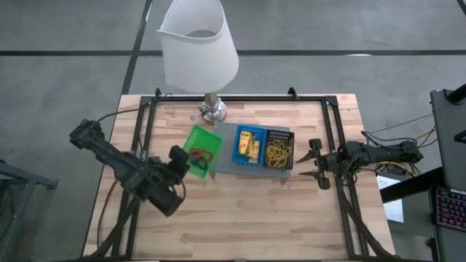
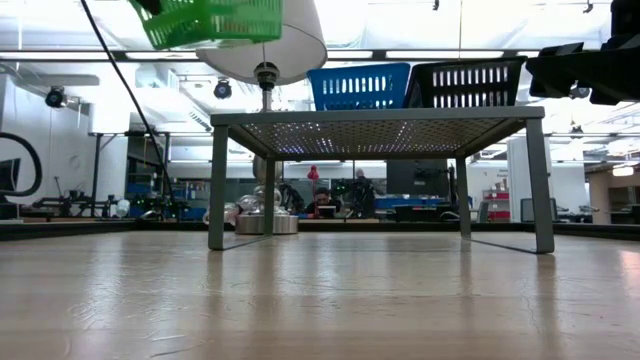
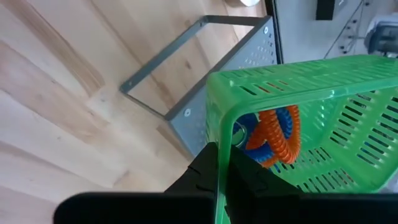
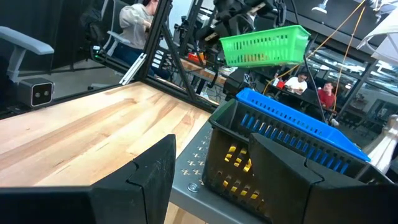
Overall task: Pick & Place Office Desk Supplies
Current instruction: Put the green basket on the shelf
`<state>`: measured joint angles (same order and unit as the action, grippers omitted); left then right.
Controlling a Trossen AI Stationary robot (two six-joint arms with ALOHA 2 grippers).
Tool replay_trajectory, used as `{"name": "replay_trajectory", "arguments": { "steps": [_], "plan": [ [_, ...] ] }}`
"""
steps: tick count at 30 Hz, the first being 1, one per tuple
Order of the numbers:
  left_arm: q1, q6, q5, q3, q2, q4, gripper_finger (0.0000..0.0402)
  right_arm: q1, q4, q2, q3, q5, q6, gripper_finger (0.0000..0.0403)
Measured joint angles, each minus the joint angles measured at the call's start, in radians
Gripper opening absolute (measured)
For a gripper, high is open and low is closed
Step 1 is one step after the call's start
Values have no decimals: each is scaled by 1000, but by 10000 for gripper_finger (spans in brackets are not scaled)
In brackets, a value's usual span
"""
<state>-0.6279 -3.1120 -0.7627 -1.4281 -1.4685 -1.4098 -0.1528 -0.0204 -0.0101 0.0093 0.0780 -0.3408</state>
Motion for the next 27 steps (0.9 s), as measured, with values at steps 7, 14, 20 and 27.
{"name": "replay_trajectory", "arguments": {
  "steps": [7, 14, 20, 27],
  "plan": [
    [73, 20, 7, 10, 1, 68, 16, 0, 0, 0, 0, 0, 0, 201],
    [143, 22, 6, 8, 1, 184, 30, 0, 0, 0, 0, 0, 0, 201],
    [237, 22, 68, 10, 2, 282, 30, 0, 0, 0, 0, 0, 0, 201],
    [363, 53, 293, 20, 2, 299, 30, 0, 0, 0, 0, 0, 0, 201]
  ]
}}
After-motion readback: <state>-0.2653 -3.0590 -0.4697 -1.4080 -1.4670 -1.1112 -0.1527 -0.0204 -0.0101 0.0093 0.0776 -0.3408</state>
